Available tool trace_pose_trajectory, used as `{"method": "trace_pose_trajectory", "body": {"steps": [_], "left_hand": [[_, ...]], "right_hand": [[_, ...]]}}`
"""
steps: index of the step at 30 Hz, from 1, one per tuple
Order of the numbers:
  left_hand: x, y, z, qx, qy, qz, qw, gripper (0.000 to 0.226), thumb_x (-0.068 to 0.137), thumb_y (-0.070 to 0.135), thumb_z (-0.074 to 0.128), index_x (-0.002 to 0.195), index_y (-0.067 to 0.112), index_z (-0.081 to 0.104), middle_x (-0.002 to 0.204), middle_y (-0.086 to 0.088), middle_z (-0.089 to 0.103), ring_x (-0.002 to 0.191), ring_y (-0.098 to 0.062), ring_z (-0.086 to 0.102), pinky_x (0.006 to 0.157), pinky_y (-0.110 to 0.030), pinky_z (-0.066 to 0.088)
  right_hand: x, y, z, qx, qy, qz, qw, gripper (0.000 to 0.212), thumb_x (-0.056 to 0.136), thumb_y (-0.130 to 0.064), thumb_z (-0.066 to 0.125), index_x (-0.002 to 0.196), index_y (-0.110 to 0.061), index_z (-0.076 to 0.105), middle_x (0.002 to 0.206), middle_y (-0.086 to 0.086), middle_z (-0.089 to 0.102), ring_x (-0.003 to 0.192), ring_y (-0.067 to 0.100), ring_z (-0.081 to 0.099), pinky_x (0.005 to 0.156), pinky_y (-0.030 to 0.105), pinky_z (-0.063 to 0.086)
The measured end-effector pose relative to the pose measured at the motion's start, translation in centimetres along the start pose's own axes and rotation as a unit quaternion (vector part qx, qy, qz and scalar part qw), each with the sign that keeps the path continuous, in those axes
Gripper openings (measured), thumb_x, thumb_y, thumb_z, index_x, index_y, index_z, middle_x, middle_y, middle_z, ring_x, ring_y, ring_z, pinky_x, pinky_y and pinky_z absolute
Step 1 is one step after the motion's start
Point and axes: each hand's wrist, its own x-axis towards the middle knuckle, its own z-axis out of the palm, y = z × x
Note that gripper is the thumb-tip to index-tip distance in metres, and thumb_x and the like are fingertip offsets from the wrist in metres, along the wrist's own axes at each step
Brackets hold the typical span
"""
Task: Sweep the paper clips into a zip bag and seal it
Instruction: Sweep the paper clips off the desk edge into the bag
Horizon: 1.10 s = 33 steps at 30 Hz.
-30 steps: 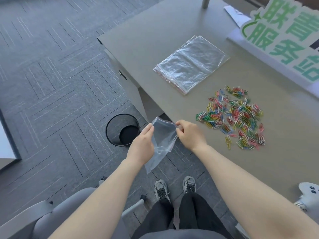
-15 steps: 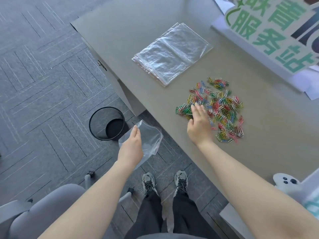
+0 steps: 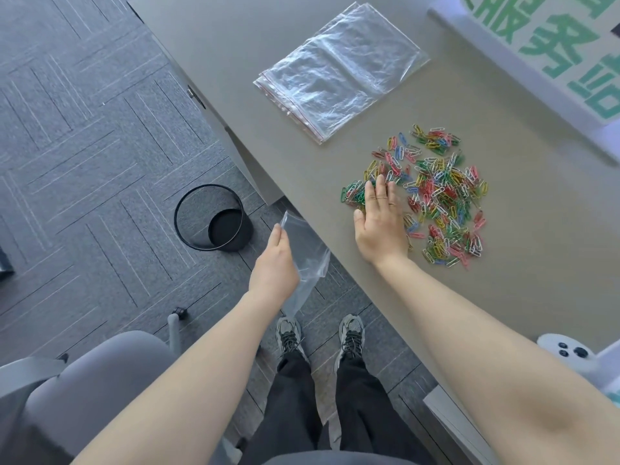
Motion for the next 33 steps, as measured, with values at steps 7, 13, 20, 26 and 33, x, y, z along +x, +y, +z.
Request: {"method": "trace_pose_trajectory", "body": {"steps": [7,13,20,26,33], "left_hand": [[0.2,0.8,0.2,-0.040,0.013,-0.013,0.999,0.074,0.085,-0.010,0.039,0.152,0.008,0.012,0.161,0.004,0.002,0.128,-0.027,0.044,0.092,-0.034,0.039],[0.4,1.3,0.2,-0.063,0.019,-0.013,0.998,0.073,0.085,-0.010,0.039,0.151,0.006,0.013,0.161,0.001,0.004,0.136,-0.025,0.035,0.100,-0.031,0.034],[0.3,2.1,0.5,-0.070,0.019,-0.001,0.997,0.070,0.087,-0.009,0.039,0.151,0.005,0.014,0.161,0.001,0.003,0.125,-0.027,0.046,0.091,-0.032,0.039],[0.2,2.5,0.6,-0.079,0.026,0.006,0.997,0.070,0.087,-0.006,0.041,0.151,0.005,0.013,0.161,-0.002,0.004,0.135,-0.026,0.036,0.100,-0.031,0.034],[0.7,2.1,0.2,-0.095,0.044,0.009,0.994,0.070,0.088,-0.004,0.044,0.151,0.005,0.015,0.160,-0.003,0.008,0.142,-0.021,0.025,0.106,-0.025,0.026]], "right_hand": [[-0.1,-1.2,1.1,-0.021,-0.004,-0.055,0.998,0.060,0.100,-0.034,0.024,0.152,-0.007,0.013,0.161,0.013,0.005,0.148,0.027,-0.003,0.121,0.043,0.002],[-0.6,-1.7,1.3,-0.004,0.002,-0.098,0.995,0.060,0.099,-0.035,0.022,0.152,-0.008,0.015,0.161,0.011,0.008,0.149,0.024,0.001,0.120,0.036,-0.002],[-3.4,0.1,0.7,0.021,0.043,-0.038,0.998,0.057,0.099,-0.020,0.025,0.152,-0.008,0.013,0.161,0.008,0.007,0.149,0.019,0.000,0.121,0.033,-0.001],[-4.3,-1.0,2.1,-0.031,0.011,-0.042,0.999,0.063,0.098,-0.034,0.023,0.152,-0.005,0.008,0.161,0.013,0.001,0.149,0.024,-0.002,0.121,0.039,-0.001],[-4.2,-2.7,3.2,-0.045,-0.003,-0.071,0.996,0.064,0.098,-0.034,0.022,0.152,-0.004,0.007,0.161,0.015,0.000,0.149,0.025,-0.003,0.121,0.040,0.000]]}}
